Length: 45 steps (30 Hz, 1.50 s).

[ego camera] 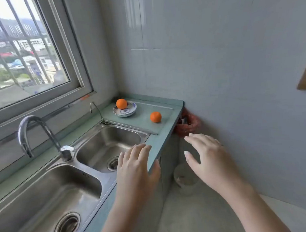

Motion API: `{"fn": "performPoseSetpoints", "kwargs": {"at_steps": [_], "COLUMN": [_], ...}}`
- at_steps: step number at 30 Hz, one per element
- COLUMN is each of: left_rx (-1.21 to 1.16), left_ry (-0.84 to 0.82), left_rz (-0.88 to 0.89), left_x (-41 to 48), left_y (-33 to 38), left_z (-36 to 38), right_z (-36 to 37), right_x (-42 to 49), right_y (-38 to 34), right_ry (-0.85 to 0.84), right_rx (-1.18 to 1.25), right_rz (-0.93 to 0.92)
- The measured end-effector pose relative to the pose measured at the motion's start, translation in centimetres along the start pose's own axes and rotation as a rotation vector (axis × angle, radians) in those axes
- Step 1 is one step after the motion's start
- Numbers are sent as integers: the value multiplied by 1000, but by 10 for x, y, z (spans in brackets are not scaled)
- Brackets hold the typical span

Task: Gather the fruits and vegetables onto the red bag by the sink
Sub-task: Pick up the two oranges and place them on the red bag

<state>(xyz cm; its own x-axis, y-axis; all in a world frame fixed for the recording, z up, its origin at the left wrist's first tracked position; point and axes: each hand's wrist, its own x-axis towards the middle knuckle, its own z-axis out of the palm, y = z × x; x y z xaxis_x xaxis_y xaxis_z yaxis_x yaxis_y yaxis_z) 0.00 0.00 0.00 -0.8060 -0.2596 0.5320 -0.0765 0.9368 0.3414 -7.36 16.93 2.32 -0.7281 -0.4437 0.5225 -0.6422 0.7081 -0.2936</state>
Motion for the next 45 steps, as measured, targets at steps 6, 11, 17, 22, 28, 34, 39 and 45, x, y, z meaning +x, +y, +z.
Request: {"fn": "performPoseSetpoints", "kwargs": {"at_steps": [6, 11, 17, 22, 28, 34, 39, 45], "left_rx": [-27, -20, -12, 7, 115, 168, 181, 173], "left_ry": [44, 62, 35, 14, -40, -50, -60, -97], "left_rz": [-78, -90, -107, -159, -261, -395, -468, -539], "left_x": [80, 128, 158, 191, 250, 286, 293, 305], "left_y": [-33, -55, -67, -72, -72, -78, -95, -124], "left_z": [47, 77, 115, 157, 210, 251, 275, 300], "right_z": [38, 71, 106, 144, 186, 235, 289, 349], "right_x": [101, 147, 181, 221, 286, 339, 359, 381], "right_y": [20, 40, 73, 107, 161, 208, 216, 216], "right_ry": [-17, -50, -127, -209, -335, -491, -663, -784], "right_rx": [21, 7, 60, 130, 217, 289, 330, 305], "right_rz": [-9, -29, -21, -55, -158, -215, -240, -231]}}
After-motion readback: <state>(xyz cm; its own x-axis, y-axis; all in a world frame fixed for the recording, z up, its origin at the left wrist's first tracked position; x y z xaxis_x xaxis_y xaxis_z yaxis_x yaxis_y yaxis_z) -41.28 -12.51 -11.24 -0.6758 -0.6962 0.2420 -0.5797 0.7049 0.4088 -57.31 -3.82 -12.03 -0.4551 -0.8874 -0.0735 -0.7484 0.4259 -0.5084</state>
